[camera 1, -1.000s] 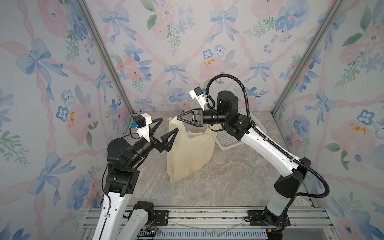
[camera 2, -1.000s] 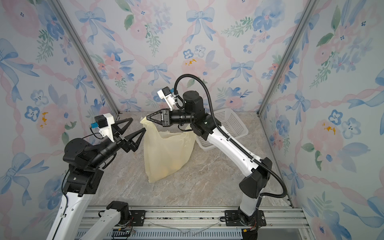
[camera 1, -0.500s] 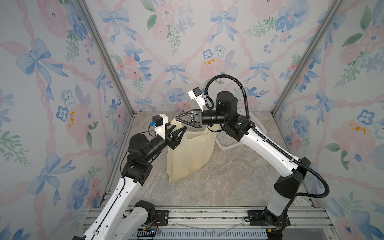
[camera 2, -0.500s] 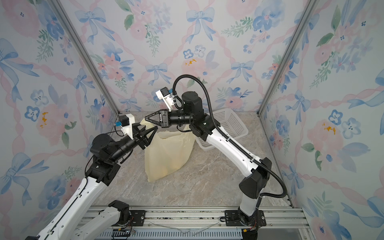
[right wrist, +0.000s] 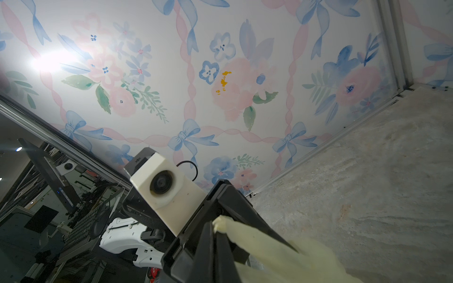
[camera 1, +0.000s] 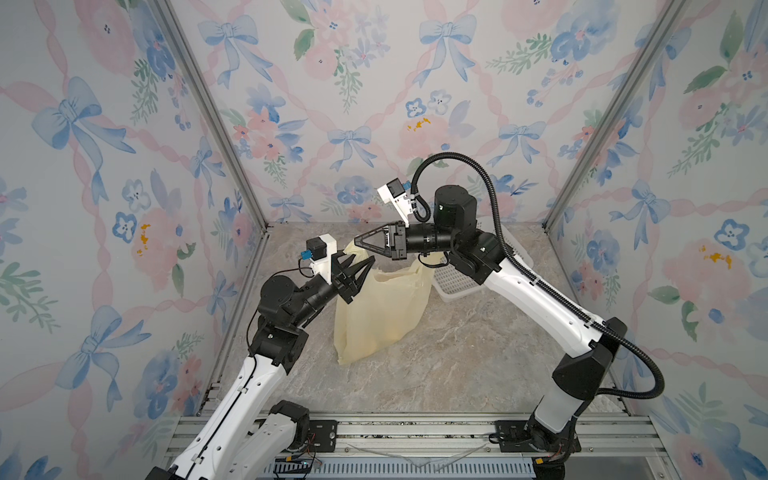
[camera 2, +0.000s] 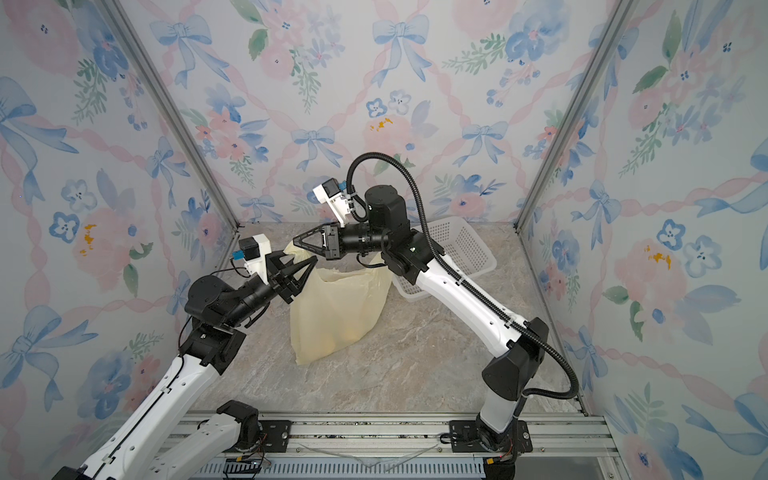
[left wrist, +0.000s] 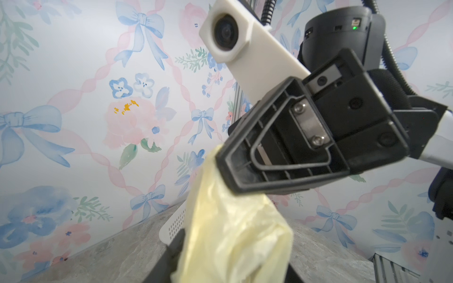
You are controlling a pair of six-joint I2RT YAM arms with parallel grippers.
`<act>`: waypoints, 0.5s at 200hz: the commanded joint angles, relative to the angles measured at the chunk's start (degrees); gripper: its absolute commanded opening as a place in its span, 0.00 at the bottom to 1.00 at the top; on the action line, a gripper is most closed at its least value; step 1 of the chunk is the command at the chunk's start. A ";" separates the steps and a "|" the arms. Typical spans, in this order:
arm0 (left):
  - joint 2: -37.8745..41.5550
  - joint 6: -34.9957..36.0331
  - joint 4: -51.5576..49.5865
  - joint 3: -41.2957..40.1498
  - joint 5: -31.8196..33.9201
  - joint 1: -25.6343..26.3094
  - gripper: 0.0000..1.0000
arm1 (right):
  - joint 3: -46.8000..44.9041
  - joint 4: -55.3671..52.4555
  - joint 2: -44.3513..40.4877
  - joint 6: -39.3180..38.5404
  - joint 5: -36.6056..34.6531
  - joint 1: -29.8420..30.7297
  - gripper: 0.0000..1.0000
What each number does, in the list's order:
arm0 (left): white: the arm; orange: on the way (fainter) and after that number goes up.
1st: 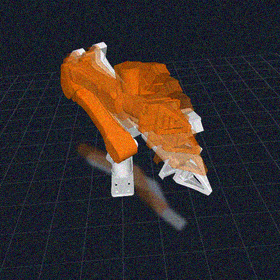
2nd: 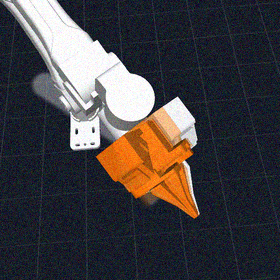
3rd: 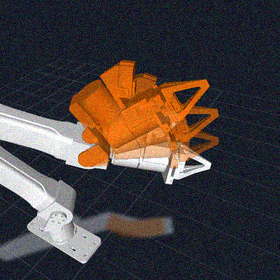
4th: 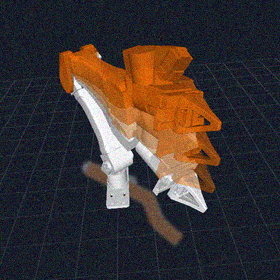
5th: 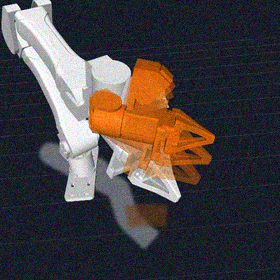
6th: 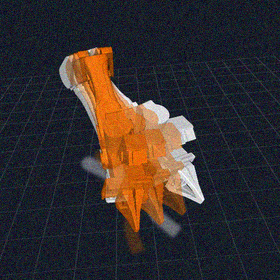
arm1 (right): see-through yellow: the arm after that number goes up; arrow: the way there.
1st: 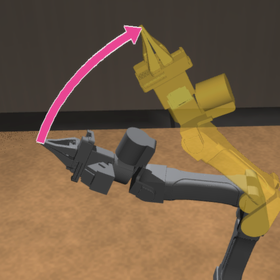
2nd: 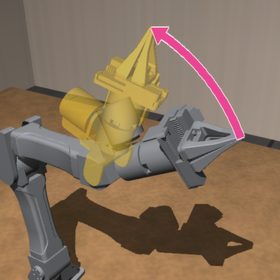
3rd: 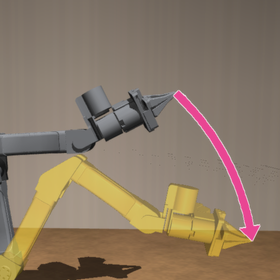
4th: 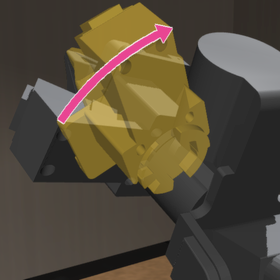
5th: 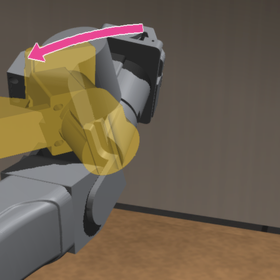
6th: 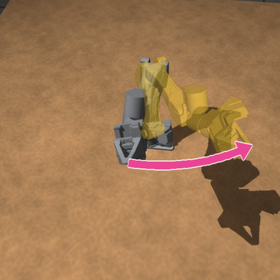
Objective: Place the pears into plastic bags & tie knots
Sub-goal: Adjust the plastic bag at the center of the board.
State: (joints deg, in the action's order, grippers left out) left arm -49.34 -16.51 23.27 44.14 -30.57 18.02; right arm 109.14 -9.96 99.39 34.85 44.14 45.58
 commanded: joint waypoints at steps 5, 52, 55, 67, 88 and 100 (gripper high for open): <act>0.32 0.26 3.40 -0.51 -3.86 0.24 0.34 | -1.59 -1.47 -3.12 -2.19 -0.82 -0.38 0.00; 0.47 0.91 3.89 -1.47 -5.56 0.26 0.03 | -1.80 -2.71 -3.73 -2.65 -2.23 -1.58 0.03; 0.45 0.99 3.84 -1.51 -5.45 0.24 0.01 | -1.70 -3.29 -3.76 -2.93 -2.47 -1.73 0.06; 0.49 1.30 3.55 -1.51 -5.02 0.19 0.00 | -1.26 -6.55 -4.27 -4.17 -4.39 -2.89 0.26; 0.74 1.95 2.71 -1.51 -4.06 0.19 0.00 | -3.43 -13.66 -8.08 -7.09 -11.57 -7.61 0.56; 0.88 2.26 1.85 -1.35 -4.01 0.18 0.00 | -4.75 -19.25 -9.99 -10.31 -18.12 -10.93 0.60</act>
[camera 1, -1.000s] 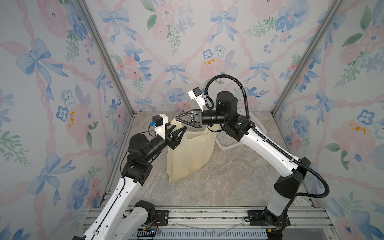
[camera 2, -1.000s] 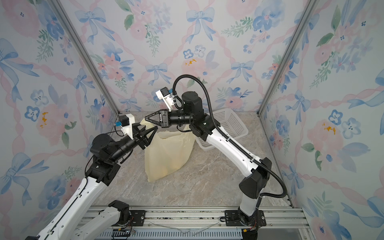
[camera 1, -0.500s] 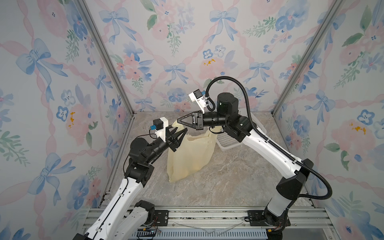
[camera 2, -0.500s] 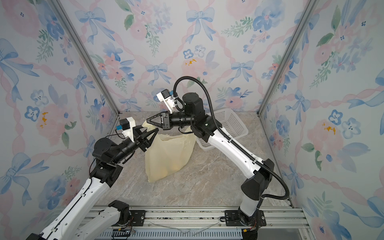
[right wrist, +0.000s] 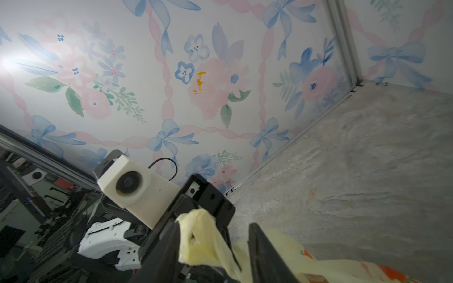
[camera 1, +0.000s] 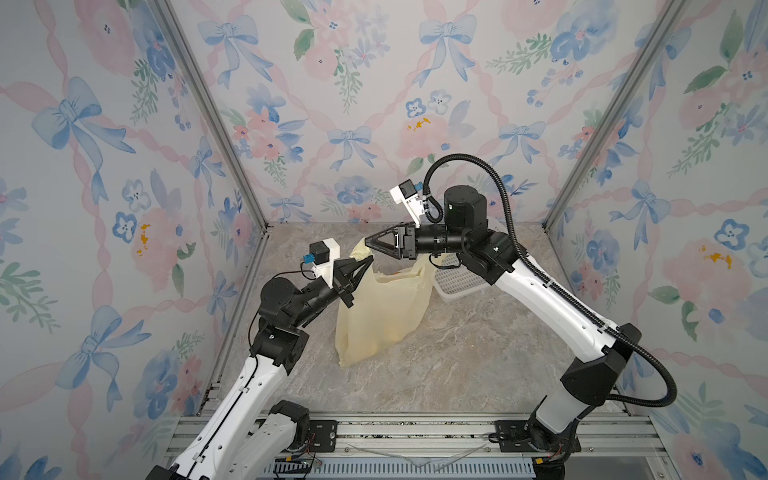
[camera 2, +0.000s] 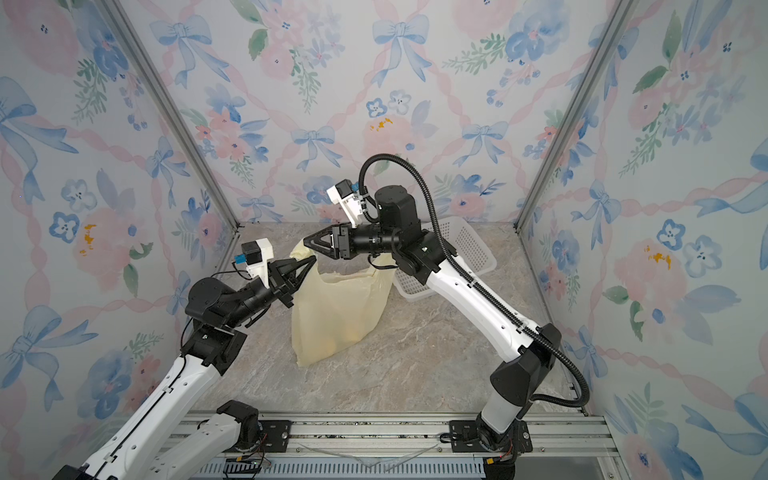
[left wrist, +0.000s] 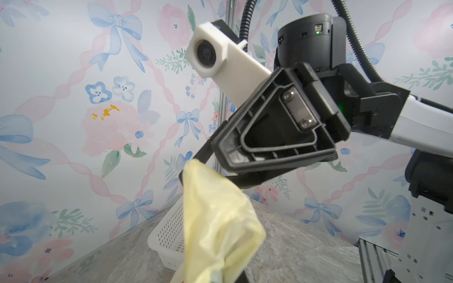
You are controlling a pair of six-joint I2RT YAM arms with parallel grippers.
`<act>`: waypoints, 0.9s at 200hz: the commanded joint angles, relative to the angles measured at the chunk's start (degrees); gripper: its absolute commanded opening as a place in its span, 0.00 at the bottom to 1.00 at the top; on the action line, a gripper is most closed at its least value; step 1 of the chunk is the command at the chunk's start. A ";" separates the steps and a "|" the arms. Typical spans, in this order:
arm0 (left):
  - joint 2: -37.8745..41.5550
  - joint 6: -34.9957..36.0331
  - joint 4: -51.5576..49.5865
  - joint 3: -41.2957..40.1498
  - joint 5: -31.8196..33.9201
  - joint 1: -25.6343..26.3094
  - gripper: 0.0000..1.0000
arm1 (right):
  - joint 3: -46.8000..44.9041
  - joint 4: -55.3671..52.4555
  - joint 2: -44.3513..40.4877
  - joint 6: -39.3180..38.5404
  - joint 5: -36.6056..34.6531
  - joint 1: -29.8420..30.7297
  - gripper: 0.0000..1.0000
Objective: Place the pears into plastic bags & tie knots
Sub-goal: Adjust the plastic bag at the center of the board.
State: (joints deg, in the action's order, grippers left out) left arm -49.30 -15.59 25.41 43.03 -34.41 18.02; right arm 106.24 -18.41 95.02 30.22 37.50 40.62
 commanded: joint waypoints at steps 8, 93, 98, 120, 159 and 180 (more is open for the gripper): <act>0.95 1.52 -0.60 -0.14 -0.30 0.16 0.00 | -2.55 -13.88 -6.72 -7.86 -14.99 -7.93 0.62; 1.30 4.13 -4.93 1.08 0.60 0.09 0.00 | -14.18 -18.33 -13.13 -19.06 -12.60 -19.47 0.78; 1.30 4.37 -5.33 1.27 0.68 0.13 0.00 | -13.58 -19.10 -12.55 -17.77 -12.33 -19.93 0.77; 1.26 5.43 -7.03 1.98 1.53 0.05 0.00 | -11.07 -24.10 -9.70 -15.10 -8.54 -20.11 0.71; 1.25 6.14 -7.91 2.33 2.25 -0.12 0.00 | -13.16 -21.76 -11.79 -10.95 -3.70 -17.13 0.35; 0.83 6.71 -8.09 2.88 2.51 -0.31 0.00 | -13.12 -21.90 -13.58 -8.89 -2.91 -15.71 0.04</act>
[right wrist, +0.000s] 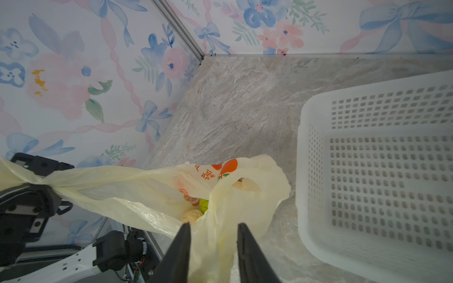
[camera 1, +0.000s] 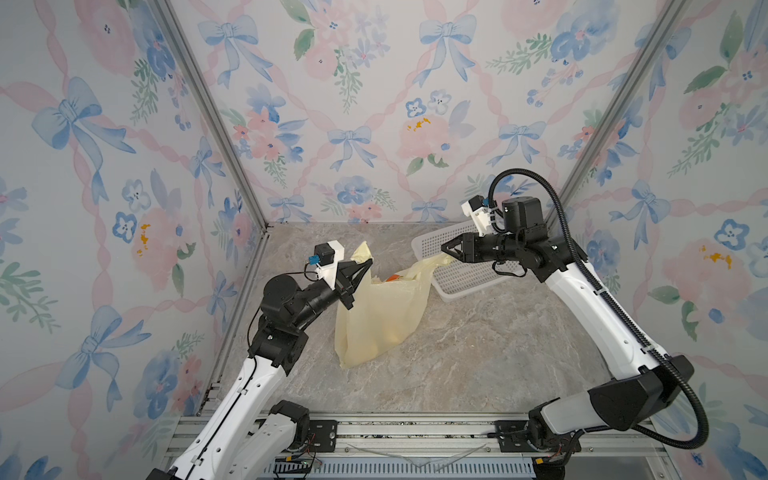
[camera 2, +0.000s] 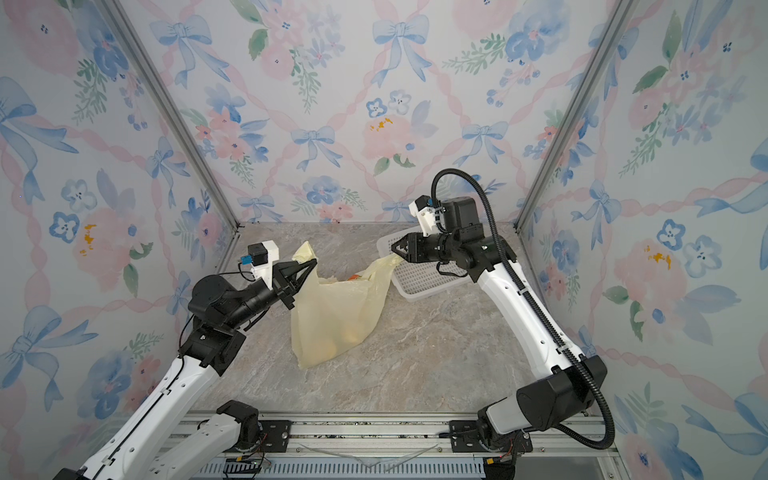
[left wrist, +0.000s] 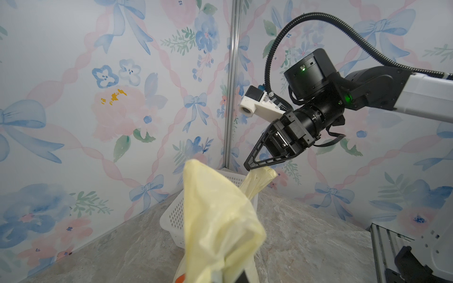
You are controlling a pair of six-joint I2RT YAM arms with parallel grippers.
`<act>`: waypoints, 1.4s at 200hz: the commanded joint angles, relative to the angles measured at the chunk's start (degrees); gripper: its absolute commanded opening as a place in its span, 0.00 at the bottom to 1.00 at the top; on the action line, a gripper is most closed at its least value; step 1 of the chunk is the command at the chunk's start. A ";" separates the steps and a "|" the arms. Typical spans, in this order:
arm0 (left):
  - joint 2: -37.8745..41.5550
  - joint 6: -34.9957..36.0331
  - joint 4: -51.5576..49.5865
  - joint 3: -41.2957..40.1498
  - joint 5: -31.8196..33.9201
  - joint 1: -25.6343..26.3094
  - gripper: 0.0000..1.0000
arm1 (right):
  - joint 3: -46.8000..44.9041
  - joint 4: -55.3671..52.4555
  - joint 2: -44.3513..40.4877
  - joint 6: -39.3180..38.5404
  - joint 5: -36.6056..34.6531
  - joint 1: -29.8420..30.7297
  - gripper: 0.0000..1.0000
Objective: Place the pears into plastic bags & tie knots
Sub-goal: Adjust the plastic bag at the center of the board.
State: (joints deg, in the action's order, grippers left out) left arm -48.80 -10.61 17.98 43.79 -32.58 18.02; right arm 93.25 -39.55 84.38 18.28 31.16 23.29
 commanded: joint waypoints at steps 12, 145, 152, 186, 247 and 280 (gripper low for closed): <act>-0.25 1.97 -0.91 2.90 0.27 -0.70 0.00 | 0.52 -2.18 -3.92 3.42 3.34 2.99 0.00; -25.58 20.43 -34.83 28.13 -22.74 0.67 0.00 | 0.14 10.60 -2.29 9.54 -4.02 16.55 0.00; -25.33 20.56 -35.11 27.38 -22.57 0.96 0.00 | -0.03 10.42 -2.07 9.32 -4.83 16.35 0.00; -21.86 18.84 -35.29 24.67 -18.49 1.05 0.00 | 3.07 10.60 -0.98 7.16 -5.15 15.47 0.01; -17.68 18.79 -35.30 22.39 -8.23 0.97 0.00 | -13.29 27.24 -14.86 -1.47 13.81 4.43 0.90; -18.49 18.75 -35.22 22.91 -9.66 1.03 0.00 | -26.72 39.94 -18.98 -10.32 16.91 5.38 0.94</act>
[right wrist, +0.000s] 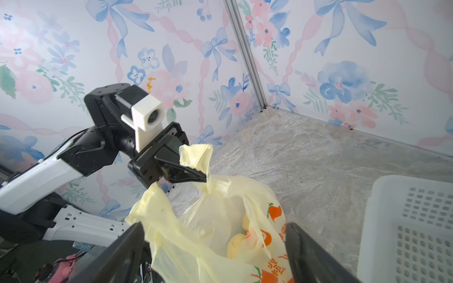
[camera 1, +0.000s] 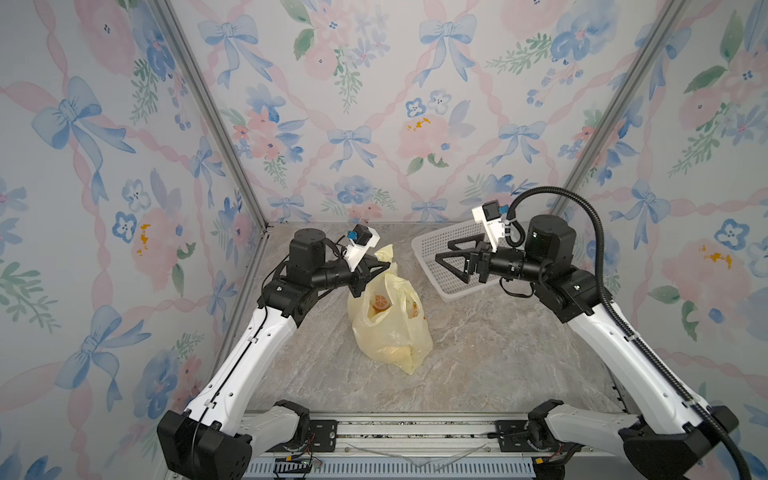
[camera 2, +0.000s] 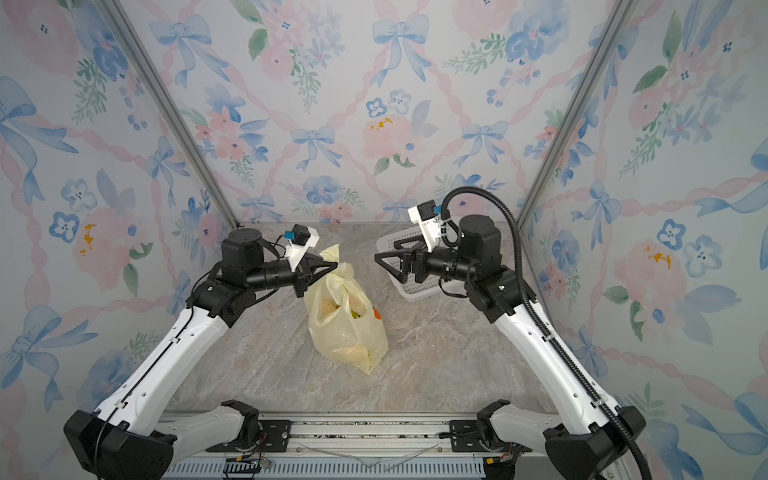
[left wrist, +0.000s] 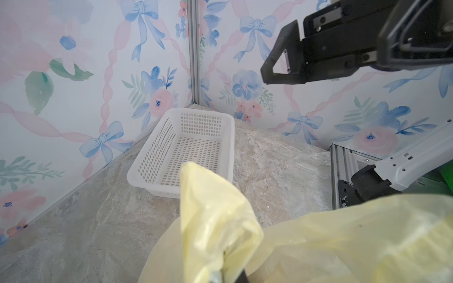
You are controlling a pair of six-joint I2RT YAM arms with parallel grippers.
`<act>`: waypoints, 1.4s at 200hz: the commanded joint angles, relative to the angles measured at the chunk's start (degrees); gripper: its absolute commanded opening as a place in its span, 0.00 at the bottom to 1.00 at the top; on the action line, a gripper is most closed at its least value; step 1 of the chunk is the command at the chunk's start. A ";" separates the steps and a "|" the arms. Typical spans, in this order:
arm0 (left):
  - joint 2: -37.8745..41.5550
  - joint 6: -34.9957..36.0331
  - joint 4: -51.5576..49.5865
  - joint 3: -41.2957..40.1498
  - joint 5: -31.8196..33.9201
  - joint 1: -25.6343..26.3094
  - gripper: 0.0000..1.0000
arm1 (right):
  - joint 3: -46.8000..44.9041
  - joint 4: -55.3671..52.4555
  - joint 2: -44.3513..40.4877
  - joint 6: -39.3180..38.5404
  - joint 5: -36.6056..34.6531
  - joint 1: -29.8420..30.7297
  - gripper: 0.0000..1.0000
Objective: Place the pears into plastic bags & tie knots
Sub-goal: Adjust the plastic bag at the center of the board, then tie the plastic bag at the center of the board.
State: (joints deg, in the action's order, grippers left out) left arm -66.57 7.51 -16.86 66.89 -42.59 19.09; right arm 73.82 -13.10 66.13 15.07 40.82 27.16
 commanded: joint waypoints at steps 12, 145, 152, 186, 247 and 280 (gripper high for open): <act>-0.76 0.52 -0.48 -0.01 0.36 -0.06 0.00 | -10.90 17.07 -1.59 -10.05 5.88 5.00 0.97; -0.10 0.71 -0.45 -0.10 0.64 -0.81 0.00 | -12.76 18.90 4.05 -16.95 -22.32 24.61 0.33; 0.02 0.58 -0.53 -0.10 0.45 -0.85 0.00 | -12.57 18.35 3.77 -17.53 -22.32 24.61 0.26; 1.05 -0.81 -0.61 0.76 -2.34 -0.44 0.00 | -10.70 15.20 2.12 -19.12 -19.68 21.02 0.00; 3.13 -4.86 -1.93 1.27 -3.48 2.98 0.00 | -5.47 8.10 0.72 -23.64 -4.92 7.67 0.00; 0.70 -4.28 -4.72 1.67 -3.39 4.61 0.00 | -1.08 -0.74 1.98 -30.16 -0.32 6.62 0.00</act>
State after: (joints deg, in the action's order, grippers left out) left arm -64.20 4.01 -18.55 67.16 -45.01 22.76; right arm 68.51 -6.33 67.90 -9.04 33.43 34.24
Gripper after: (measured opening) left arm 0.049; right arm 0.047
